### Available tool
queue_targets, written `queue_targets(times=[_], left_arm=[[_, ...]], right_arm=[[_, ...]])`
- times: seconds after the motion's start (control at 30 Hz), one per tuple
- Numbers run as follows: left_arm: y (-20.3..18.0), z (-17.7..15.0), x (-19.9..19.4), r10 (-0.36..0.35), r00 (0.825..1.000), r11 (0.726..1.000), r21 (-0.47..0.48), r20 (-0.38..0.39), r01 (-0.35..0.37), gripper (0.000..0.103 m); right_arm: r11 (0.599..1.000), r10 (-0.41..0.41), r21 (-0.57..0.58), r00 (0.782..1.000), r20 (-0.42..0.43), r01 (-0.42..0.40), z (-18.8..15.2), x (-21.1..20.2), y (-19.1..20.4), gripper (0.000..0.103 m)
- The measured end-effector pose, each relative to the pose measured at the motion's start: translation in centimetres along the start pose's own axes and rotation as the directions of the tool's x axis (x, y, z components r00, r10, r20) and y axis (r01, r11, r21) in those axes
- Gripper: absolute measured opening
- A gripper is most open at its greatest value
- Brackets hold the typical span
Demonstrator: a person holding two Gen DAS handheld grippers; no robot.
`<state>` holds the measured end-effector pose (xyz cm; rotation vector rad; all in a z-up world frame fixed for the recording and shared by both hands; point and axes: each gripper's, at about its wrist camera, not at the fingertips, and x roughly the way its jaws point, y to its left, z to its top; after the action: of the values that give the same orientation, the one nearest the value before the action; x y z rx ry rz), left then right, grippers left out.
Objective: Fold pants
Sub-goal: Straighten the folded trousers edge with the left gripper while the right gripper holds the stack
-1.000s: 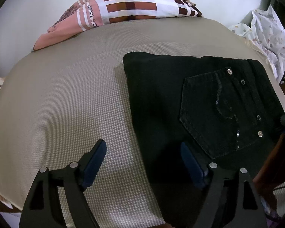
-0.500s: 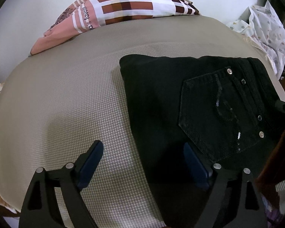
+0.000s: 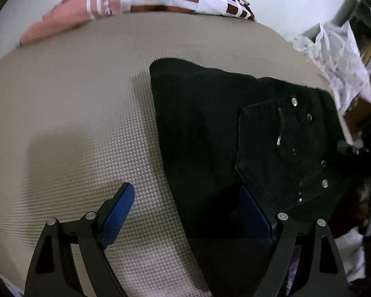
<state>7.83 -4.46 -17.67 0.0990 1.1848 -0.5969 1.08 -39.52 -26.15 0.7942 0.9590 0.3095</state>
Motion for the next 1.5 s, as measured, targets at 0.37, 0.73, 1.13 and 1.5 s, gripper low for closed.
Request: queue_targets(times=[0.37, 0.73, 1.13, 1.5], left_arm=[[-0.3, 2.5, 1.0, -0.144, 0.988, 0.988, 0.047, -0.047, 0.146, 0.087], [-0.1, 3.9, 1.4, -0.282, 0.957, 0.956, 0.064, -0.071, 0.286, 0.087], [-0.2, 3.6, 1.3, -0.254, 0.962, 0.953, 0.145, -0.105, 0.267, 0.083], [-0.4, 4.2, 1.8, -0.318, 0.943, 0.938, 0.111, -0.096, 0.328, 0.102]], right_arm=[[0.994, 0.103, 0.064, 0.983, -0.153, -0.094, 2.1, 0.9, -0.5, 0.09], [0.987, 0.153, 0.095, 0.952, -0.267, -0.132, 2.9, 1.3, -1.3, 0.091], [0.993, 0.111, -0.009, 0.947, -0.303, -0.12, 2.7, 2.5, -1.4, 0.034], [0.988, 0.137, -0.021, 0.94, -0.314, -0.151, 3.5, 3.4, -0.7, 0.047]])
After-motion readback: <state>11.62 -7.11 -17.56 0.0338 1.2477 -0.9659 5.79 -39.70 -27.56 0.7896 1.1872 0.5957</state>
